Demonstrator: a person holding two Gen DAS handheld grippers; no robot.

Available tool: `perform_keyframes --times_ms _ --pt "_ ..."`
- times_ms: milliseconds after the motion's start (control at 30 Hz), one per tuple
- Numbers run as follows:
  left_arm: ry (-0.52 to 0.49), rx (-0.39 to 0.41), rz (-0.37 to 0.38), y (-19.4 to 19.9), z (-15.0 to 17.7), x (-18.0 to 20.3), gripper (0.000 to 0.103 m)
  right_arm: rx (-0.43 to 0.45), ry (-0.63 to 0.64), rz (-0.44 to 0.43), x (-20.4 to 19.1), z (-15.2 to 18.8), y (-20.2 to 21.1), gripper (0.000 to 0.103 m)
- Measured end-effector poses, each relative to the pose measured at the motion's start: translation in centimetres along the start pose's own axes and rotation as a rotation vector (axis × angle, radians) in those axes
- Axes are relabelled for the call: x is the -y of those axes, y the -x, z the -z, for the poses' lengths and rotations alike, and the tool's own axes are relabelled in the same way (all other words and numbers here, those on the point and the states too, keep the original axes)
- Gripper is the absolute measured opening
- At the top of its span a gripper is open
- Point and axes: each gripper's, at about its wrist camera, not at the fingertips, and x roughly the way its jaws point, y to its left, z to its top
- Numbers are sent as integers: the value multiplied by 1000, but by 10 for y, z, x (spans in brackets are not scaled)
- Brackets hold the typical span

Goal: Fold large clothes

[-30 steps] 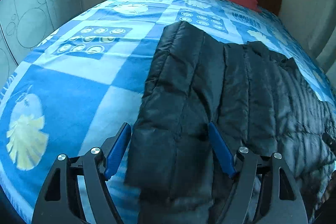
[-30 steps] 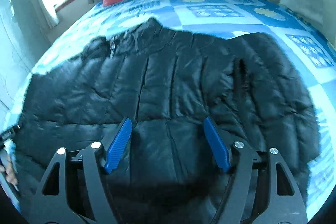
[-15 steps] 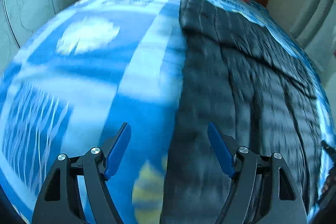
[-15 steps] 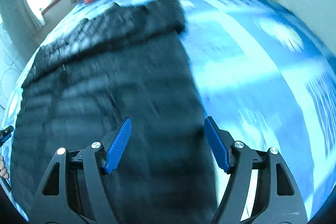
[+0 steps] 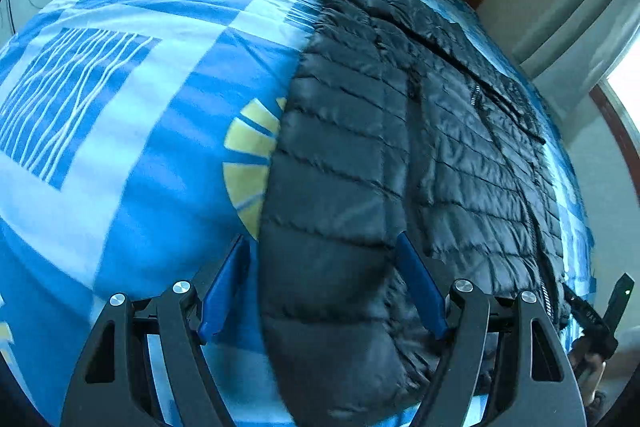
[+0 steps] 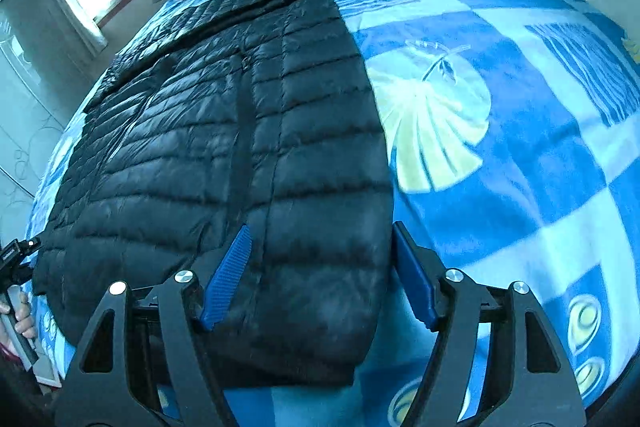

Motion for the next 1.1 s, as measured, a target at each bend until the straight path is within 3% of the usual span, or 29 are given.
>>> perform_keyframes --times_ms 100,233,267,433,633,733,800,867,967,1100 --pt "-9 7 13 3 6 3 73 4 -4 -9 -1 5 4 60" --pt "17 12 55 5 13 3 68 -2 -28 -48 2 7 4 45" --pt "18 17 53 5 13 4 66 -8 -38 -68 2 7 3 39" --pt "77 19 92 4 12 2 53 -4 -49 -104 2 6 1 31" --pt "82 48 84 3 17 1 54 -3 -90 -147 10 6 1 33" --pt "74 38 80 2 16 2 54 -11 -120 -181 15 6 -1 43" --pt "80 42 74 4 16 2 47 -12 -91 -159 10 6 0 42" --pt "95 52 79 6 16 0 31 -11 -60 -132 5 7 2 31" --pt "112 72 100 11 17 -2 18 -8 -86 -179 8 7 4 18" --pt "149 103 138 25 15 -3 14 17 -99 -213 6 5 15 13"
